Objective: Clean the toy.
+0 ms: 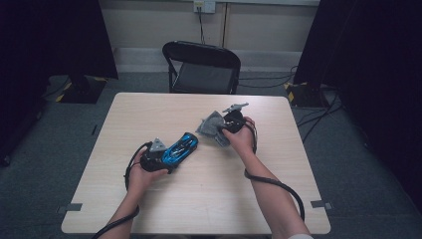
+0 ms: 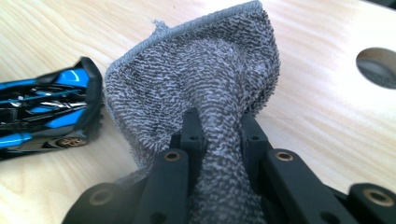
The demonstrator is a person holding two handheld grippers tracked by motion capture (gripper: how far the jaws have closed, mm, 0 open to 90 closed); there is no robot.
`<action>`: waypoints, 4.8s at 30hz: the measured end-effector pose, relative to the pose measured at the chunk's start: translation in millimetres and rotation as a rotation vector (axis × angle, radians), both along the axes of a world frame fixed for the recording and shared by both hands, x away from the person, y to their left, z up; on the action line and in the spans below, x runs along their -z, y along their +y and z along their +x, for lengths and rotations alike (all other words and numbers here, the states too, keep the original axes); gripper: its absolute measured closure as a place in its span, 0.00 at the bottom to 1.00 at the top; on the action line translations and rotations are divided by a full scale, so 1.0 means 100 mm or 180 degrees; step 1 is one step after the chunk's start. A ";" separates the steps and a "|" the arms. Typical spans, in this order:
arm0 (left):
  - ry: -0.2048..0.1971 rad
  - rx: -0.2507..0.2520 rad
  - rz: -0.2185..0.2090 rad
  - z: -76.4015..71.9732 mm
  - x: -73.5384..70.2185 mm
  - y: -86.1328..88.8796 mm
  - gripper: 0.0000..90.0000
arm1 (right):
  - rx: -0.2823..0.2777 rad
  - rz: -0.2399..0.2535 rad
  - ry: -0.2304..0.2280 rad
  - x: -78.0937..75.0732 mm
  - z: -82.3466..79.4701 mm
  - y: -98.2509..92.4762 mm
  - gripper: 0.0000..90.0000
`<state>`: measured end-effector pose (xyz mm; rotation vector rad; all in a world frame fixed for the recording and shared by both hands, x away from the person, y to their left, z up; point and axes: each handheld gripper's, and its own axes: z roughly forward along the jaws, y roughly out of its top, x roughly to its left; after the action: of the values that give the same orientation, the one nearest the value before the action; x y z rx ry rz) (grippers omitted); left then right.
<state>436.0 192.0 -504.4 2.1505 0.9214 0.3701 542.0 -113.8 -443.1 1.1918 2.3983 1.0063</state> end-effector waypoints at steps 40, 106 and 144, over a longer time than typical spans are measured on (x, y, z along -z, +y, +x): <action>0.0003 0.0002 -0.0001 0.00 0.00 0.00 0.28 | -0.1162 0.0085 0.0041 -0.03 -0.63 0.93 0.85; 0.0001 0.0001 0.0001 0.00 0.00 0.00 0.28 | -0.0559 -0.0162 0.0100 0.06 -0.19 0.74 0.85; 0.0001 0.0003 0.0002 0.00 0.00 0.00 0.28 | -0.0290 -0.0252 0.0035 0.12 -0.07 0.49 0.85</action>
<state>436.0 192.0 -504.4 2.1515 0.9207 0.3696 534.9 -64.9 -455.2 1.0727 2.4964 0.9235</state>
